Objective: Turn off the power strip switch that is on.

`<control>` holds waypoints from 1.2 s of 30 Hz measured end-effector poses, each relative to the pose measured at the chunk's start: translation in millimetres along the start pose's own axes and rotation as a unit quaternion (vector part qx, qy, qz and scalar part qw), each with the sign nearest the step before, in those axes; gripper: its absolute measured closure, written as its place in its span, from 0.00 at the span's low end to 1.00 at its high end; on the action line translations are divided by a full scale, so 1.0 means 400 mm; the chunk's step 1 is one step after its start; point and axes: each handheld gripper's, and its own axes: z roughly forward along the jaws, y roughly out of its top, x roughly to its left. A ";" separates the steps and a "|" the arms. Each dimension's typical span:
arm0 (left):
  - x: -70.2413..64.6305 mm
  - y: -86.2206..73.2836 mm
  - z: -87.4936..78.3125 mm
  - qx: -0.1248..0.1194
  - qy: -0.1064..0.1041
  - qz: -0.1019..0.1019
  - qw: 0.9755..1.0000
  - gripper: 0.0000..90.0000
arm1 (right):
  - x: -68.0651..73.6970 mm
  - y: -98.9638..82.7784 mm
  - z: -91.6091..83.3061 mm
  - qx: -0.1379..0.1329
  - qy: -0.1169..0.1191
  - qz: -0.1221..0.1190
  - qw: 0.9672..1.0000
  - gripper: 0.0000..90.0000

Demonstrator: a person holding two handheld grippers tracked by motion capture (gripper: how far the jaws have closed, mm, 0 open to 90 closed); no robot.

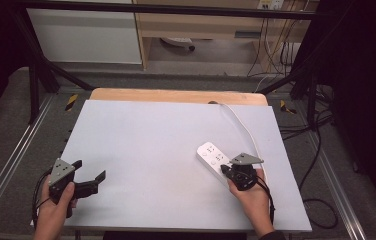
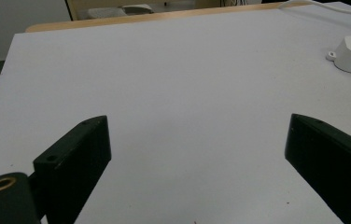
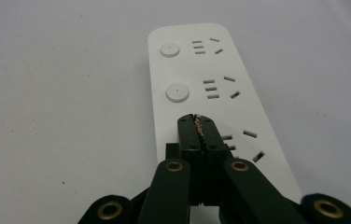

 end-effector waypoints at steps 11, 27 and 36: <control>0.001 -0.001 0.001 0.001 0.000 -0.002 1.000 0.08 | 0.002 0.004 -0.001 0.002 -0.001 0.002 1.000 1.00; 0.003 0.000 0.000 -0.001 0.000 -0.001 1.000 0.08 | 0.002 0.003 -0.008 -0.008 0.006 0.001 1.000 1.00; 0.002 0.000 -0.001 -0.002 0.000 -0.002 1.000 0.08 | 0.000 0.009 -0.015 -0.022 0.002 0.002 1.000 1.00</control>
